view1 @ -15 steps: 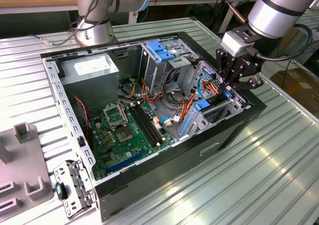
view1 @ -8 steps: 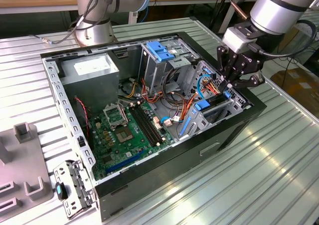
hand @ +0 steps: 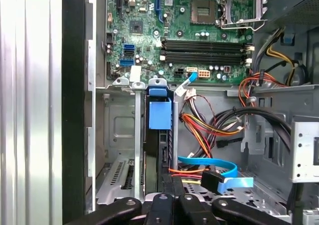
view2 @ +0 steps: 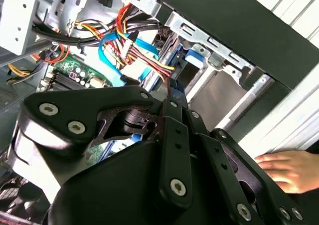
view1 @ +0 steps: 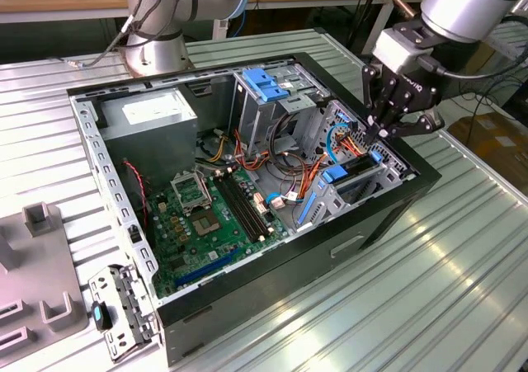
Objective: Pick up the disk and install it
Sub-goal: 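Insert the second disk wire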
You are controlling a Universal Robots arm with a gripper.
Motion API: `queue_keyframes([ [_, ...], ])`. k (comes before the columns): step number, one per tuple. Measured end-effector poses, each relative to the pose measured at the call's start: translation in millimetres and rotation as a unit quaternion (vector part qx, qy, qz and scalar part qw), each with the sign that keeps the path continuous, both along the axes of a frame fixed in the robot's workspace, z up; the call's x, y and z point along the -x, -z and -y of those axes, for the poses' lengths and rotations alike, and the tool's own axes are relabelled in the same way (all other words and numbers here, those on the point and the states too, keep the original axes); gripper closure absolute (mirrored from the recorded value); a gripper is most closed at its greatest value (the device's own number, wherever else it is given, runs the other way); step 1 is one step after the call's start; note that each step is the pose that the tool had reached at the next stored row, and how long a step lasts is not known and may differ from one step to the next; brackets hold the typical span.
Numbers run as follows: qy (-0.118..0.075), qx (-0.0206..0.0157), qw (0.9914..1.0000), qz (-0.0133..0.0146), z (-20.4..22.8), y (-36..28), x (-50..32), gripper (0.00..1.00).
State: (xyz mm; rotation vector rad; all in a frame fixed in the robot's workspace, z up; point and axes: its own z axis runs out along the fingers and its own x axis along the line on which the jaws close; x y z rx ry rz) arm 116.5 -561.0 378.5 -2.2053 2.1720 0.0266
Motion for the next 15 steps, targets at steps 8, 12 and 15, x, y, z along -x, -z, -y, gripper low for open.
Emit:
queue_keyframes([
  [8,0.0,0.0,1.0,0.0,-2.4,-14.9,2.9,0.89],
  [12,0.0,-0.0003,1.0,0.0,-3.6,-14.9,9.5,0.89],
  [15,0.0,-0.0009,1.0,0.0,-4.3,-14.9,10.3,0.89],
])
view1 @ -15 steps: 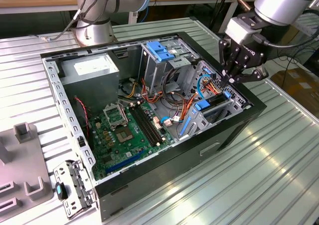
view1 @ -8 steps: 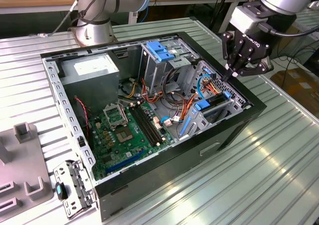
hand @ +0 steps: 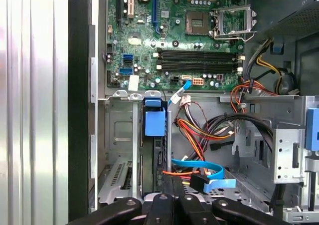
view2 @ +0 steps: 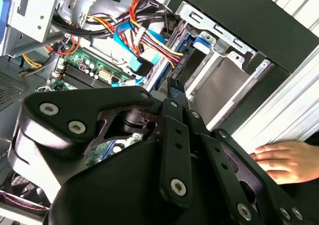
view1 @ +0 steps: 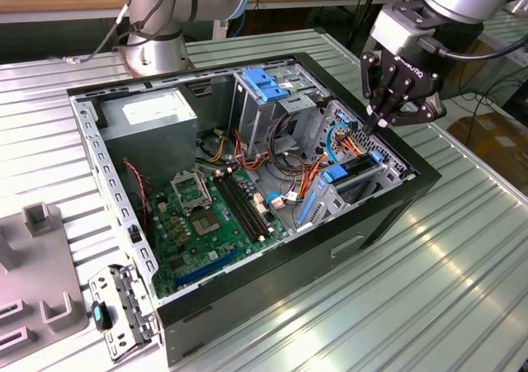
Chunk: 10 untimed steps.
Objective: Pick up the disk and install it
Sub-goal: 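Insert the second disk wire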
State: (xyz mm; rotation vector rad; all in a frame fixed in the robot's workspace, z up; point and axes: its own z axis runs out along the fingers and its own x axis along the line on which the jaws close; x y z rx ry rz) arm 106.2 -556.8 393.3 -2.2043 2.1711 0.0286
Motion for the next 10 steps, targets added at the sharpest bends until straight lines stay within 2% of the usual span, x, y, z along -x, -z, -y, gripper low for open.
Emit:
queue_keyframes([
  [6,0.0,0.0,1.0,0.0,-16.2,0.0,0.2,0.89],
  [10,0.0,0.0024,1.0,0.0,-17.5,-0.1,0.2,0.89],
])
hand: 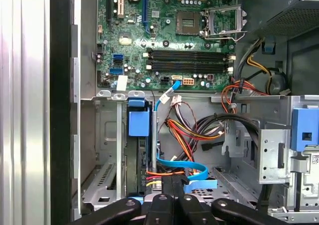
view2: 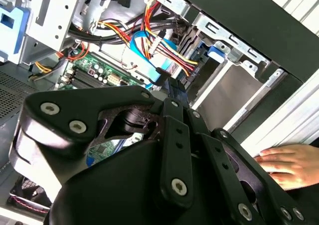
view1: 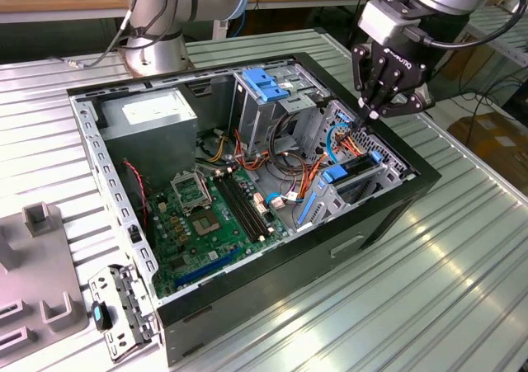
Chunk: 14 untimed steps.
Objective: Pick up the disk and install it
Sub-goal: 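Insert the second disk wire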
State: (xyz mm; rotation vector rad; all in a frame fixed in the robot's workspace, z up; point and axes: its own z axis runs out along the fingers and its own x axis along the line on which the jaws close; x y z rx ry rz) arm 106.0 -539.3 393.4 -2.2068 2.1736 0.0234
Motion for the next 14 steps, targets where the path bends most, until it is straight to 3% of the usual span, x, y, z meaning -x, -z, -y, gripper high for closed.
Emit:
queue_keyframes([
  [3,0.0,0.0011,1.0,0.0,-0.5,0.0,0.0,0.89],
  [5,0.0,0.0012,1.0,0.0,-0.7,0.1,0.0,0.76],
  [6,0.0,0.0013,1.0,0.0,-1.3,0.1,0.0,0.76],
  [7,0.0,0.0019,1.0,0.0,-2.7,0.0,0.0,0.7],
  [11,0.0,0.006,0.99998,0.0,-14.3,0.4,0.0,0.7],
  [13,0.0,0.0084,0.99997,0.0,-15.8,2.3,0.0,0.7],
  [14,0.0,0.0121,0.99993,0.0,-17.0,5.0,0.0,0.7],
])
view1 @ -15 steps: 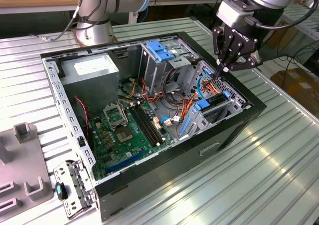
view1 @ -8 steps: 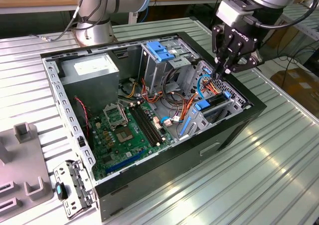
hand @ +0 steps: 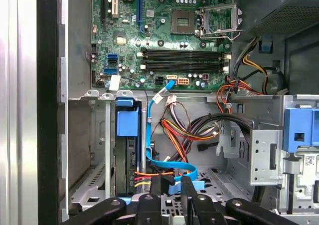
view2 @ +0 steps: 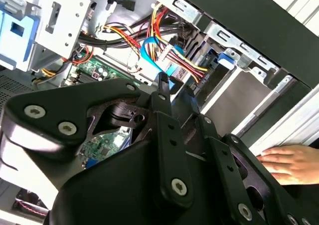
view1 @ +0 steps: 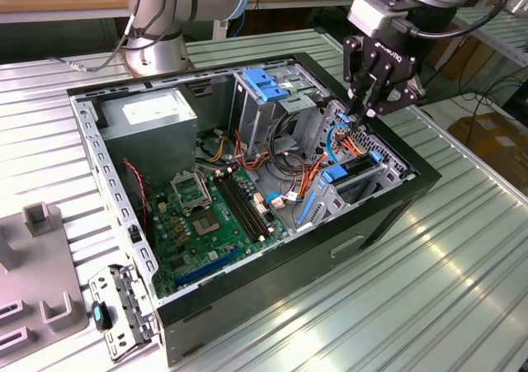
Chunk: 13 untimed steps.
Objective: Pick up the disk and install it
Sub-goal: 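Insert the second disk wire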
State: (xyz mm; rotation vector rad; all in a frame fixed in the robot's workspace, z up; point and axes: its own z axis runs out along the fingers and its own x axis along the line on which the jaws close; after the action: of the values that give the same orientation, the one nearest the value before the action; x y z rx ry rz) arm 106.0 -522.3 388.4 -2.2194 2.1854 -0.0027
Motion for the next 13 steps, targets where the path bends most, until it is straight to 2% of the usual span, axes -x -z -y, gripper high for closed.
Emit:
queue_keyframes([
  [1,0.0,0.004,0.99999,0.0,-1.8,2.5,0.0,0.7],
  [4,0.0,0.0108,0.99994,-0.0002,-7.5,6.7,-0.1,0.7],
  [6,0.0,0.0138,0.9999,-0.0003,-10.6,9.7,-0.3,0.71],
  [8,0.0,0.0152,0.99988,-0.0003,-12.3,11.9,-0.3,0.85],
  [9,0.0,0.0158,0.99988,-0.0003,-13.0,12.8,-0.3,0.85],
  [10,0.0,0.0164,0.99986,-0.0003,-13.4,13.3,-0.2,0.89],
  [12,0.0,0.0221,0.99975,-0.0002,-13.9,13.7,-0.3,0.89],
  [13,0.0,0.0266,0.99965,-0.0002,-14.2,14.0,-0.3,0.89],
])
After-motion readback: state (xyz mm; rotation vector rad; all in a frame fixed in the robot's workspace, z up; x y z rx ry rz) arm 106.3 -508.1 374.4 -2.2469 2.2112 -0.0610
